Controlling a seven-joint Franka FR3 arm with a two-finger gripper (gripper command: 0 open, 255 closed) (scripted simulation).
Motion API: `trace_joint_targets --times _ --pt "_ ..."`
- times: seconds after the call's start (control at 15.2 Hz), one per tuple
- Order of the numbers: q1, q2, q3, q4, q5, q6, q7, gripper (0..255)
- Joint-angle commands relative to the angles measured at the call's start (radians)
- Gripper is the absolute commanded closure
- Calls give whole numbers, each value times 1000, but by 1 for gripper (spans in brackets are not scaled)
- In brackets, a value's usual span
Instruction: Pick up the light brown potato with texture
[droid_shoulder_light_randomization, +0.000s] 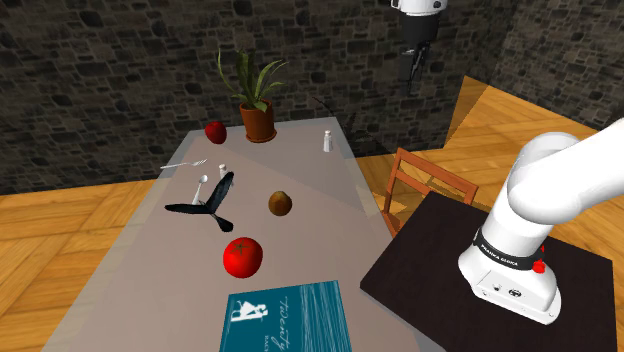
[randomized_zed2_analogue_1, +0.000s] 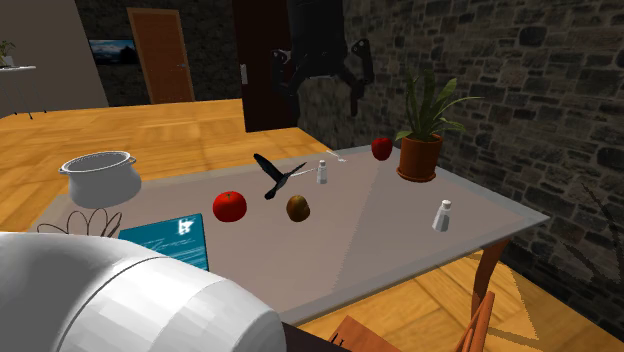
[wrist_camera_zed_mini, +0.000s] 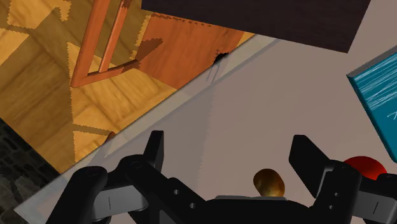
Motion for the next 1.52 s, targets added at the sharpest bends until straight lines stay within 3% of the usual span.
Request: trace_joint_targets --times 0.0,0.73,1.45 --pt "0 0 0 0 0 0 0 0" --pt "66 277 6 -66 24 369 -47 0" --pt "123 641 32 20 46 672 -102 0"
